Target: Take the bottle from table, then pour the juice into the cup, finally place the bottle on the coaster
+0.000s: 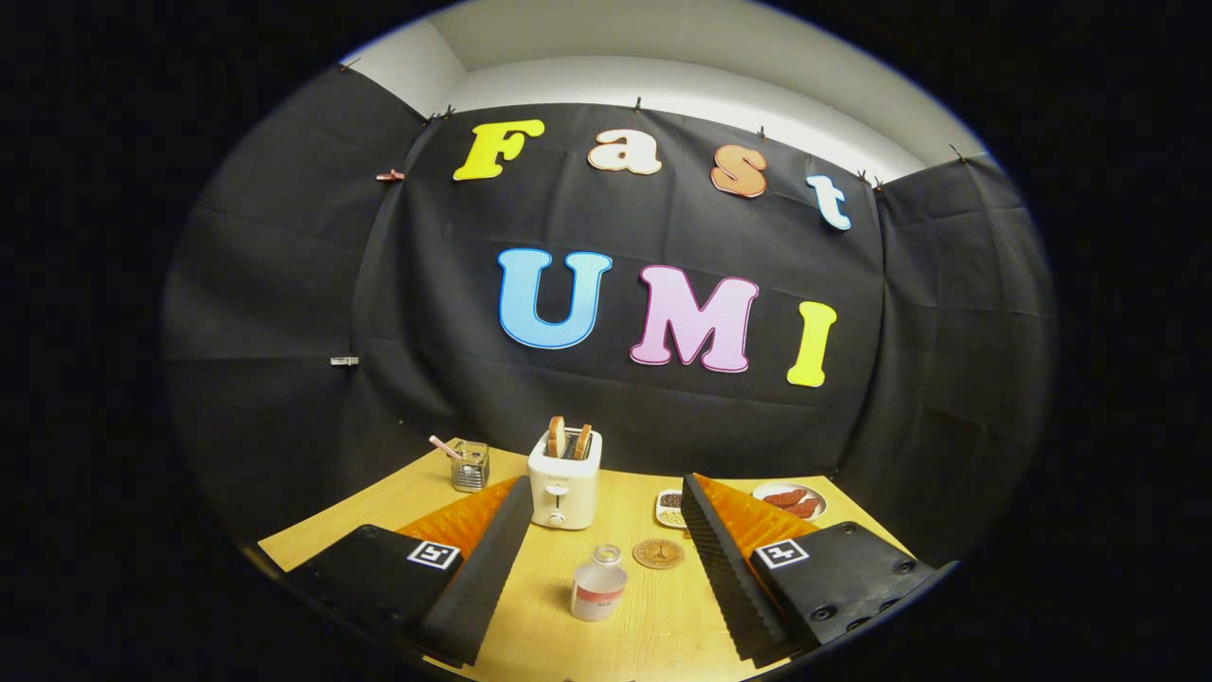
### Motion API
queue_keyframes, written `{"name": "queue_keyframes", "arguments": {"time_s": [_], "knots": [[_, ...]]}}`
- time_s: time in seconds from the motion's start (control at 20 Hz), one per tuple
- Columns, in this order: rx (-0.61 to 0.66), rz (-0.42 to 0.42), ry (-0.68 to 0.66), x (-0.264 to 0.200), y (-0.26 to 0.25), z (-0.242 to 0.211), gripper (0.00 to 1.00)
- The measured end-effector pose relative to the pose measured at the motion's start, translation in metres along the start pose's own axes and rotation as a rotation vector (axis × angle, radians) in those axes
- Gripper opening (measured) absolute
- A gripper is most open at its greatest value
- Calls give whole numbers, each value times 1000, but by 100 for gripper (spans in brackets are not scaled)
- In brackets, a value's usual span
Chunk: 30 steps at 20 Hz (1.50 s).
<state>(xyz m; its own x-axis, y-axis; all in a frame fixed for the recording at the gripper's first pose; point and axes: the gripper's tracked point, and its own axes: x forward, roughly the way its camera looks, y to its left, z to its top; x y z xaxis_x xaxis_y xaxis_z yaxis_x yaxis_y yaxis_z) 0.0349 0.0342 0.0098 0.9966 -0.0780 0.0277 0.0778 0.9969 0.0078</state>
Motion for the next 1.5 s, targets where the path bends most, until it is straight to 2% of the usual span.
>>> {"name": "queue_keyframes", "arguments": {"time_s": [0.25, 0.5, 0.7, 0.9, 1.15, 1.5], "knots": [[-16, 42, 26, 5, 24, -16, 97], [31, 76, 11, 7, 41, -18, 97], [31, 20, 8, 10, 30, -21, 97], [80, -1, 25, 14, 27, -36, 97], [40, -79, 73, 20, 8, -61, 97], [21, -120, 111, 37, 2, -94, 97]]}}
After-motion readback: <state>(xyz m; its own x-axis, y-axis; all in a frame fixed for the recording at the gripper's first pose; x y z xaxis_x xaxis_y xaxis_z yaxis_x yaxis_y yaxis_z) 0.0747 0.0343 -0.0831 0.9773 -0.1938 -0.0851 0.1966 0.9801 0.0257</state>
